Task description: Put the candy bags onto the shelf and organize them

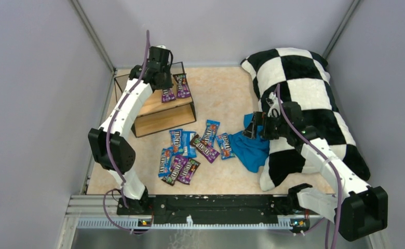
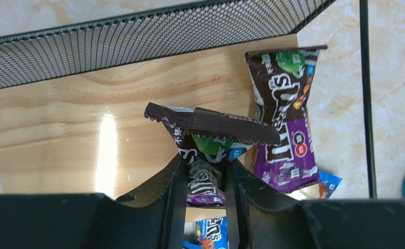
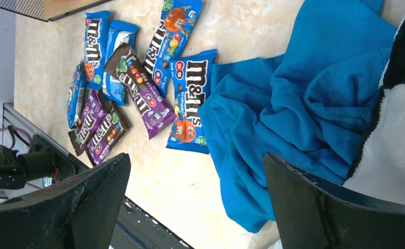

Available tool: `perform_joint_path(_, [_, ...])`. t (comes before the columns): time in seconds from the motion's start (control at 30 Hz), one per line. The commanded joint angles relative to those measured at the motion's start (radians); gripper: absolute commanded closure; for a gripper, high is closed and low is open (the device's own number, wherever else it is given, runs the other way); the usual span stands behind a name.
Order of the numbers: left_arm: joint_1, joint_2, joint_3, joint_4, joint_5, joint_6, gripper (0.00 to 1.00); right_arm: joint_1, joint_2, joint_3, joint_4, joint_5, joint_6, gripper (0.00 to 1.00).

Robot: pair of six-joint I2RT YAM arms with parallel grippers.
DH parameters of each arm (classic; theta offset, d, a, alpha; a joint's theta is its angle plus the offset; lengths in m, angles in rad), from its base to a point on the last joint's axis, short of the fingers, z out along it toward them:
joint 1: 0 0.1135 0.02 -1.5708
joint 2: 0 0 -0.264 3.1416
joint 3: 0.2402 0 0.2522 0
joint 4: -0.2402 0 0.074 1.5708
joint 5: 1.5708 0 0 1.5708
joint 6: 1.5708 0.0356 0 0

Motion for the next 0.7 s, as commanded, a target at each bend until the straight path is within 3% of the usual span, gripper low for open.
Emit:
perform_joint_path(0.0, [0.001,0.042,0.08,-0.005,-0.002,-0.036,0.64,0.008,0.009,0.007,0.048,-0.003,-0.017,0.01])
perform_joint_path(0.27, [0.002,0.064,0.087,0.0,0.001,-0.032,0.6,0.008,0.012,0.004,0.049,0.0,-0.021,0.01])
perform_joint_path(0.67, [0.002,0.044,0.096,-0.01,0.014,-0.024,0.39,0.008,0.025,0.002,0.06,0.001,-0.021,0.01])
